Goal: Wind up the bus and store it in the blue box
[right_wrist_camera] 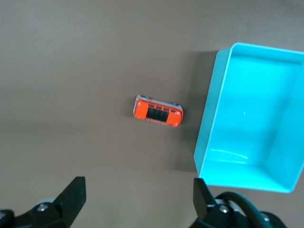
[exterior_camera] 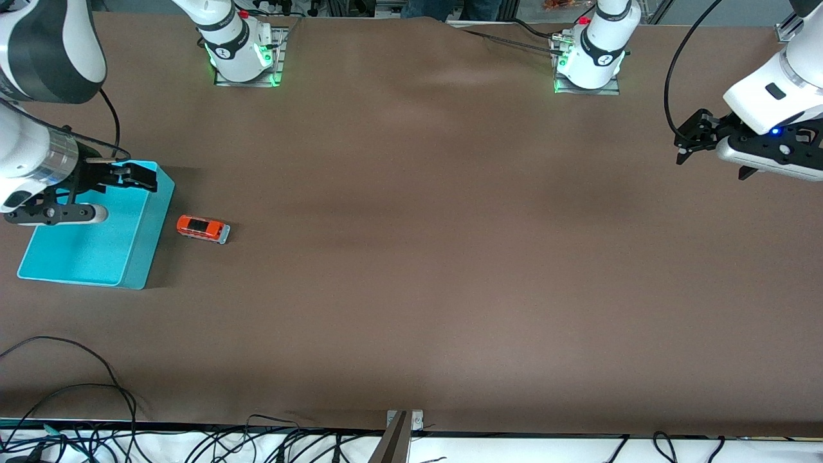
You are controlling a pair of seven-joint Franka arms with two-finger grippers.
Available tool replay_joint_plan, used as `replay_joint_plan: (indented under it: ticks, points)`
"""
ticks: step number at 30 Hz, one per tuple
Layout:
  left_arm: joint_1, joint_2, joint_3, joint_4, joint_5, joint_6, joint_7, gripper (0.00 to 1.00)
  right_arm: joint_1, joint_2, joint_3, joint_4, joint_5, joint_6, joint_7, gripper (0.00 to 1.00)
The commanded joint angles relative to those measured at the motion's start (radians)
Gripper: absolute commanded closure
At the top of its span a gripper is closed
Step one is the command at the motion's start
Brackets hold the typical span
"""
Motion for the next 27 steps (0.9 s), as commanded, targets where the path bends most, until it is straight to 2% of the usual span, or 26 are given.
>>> replay_joint_plan:
  ticks: [1,7,14,23,27]
  points:
    - [-0.019,-0.030,0.019,-0.053,0.017,0.031,-0.028,0.00,-0.002,-0.059,0.002,-0.175,0.013,0.145,0.035,0.00]
    - [-0.012,-0.031,0.019,-0.063,0.008,0.036,-0.063,0.00,-0.005,-0.077,0.002,-0.313,0.013,0.273,0.039,0.00]
    - [0.002,-0.030,0.020,-0.065,-0.060,0.028,-0.114,0.00,-0.008,-0.076,0.001,-0.421,0.013,0.398,0.040,0.00]
    - [0.008,-0.030,0.020,-0.063,-0.058,0.023,-0.118,0.00,-0.010,-0.062,-0.001,-0.560,0.016,0.571,0.045,0.00]
    - [0.007,-0.047,0.020,-0.066,-0.058,-0.029,-0.138,0.00,-0.008,-0.059,-0.001,-0.620,0.015,0.625,0.116,0.00]
